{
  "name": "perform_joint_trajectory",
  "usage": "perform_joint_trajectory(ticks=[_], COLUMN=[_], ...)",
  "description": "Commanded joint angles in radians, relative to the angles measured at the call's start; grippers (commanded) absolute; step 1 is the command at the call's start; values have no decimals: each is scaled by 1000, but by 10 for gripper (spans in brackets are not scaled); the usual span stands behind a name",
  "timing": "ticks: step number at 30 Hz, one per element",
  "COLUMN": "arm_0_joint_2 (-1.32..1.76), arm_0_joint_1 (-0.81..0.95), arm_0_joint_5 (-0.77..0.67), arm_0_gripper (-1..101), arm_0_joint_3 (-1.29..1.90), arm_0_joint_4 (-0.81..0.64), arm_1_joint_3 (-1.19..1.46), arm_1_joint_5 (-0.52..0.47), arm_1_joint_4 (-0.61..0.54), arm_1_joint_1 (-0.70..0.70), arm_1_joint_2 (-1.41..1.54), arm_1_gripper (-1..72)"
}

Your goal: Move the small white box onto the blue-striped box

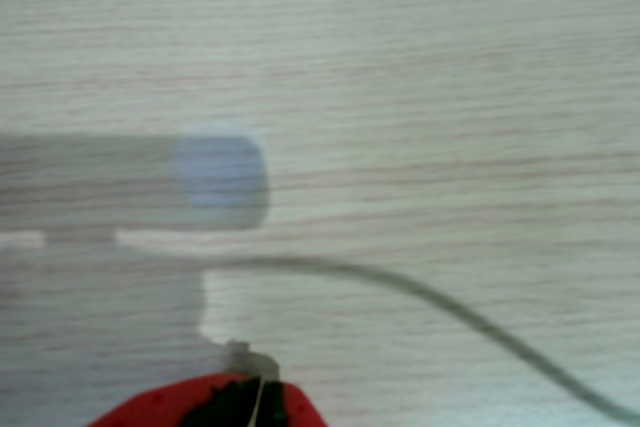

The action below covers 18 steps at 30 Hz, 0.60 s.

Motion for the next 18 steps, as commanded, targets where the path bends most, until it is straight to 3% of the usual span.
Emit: perform_joint_trajectory(ticks=[1, 15, 18], arm_0_joint_2=[35, 35, 32], arm_0_joint_1=[-28, -28, 103], arm_0_joint_5=[-2, 0, -74], arm_0_gripper=[0, 0, 0], arm_0_joint_3=[-17, -17, -17], arm_0_joint_4=[23, 23, 18], arm_1_joint_3=[-11, -11, -11], arm_1_joint_5=[-12, -21, -21], arm_1_joint_4=[18, 18, 18], arm_1_joint_1=[20, 28, 28], arm_1_joint_2=[28, 28, 28], arm_1_gripper=[4, 5, 2])
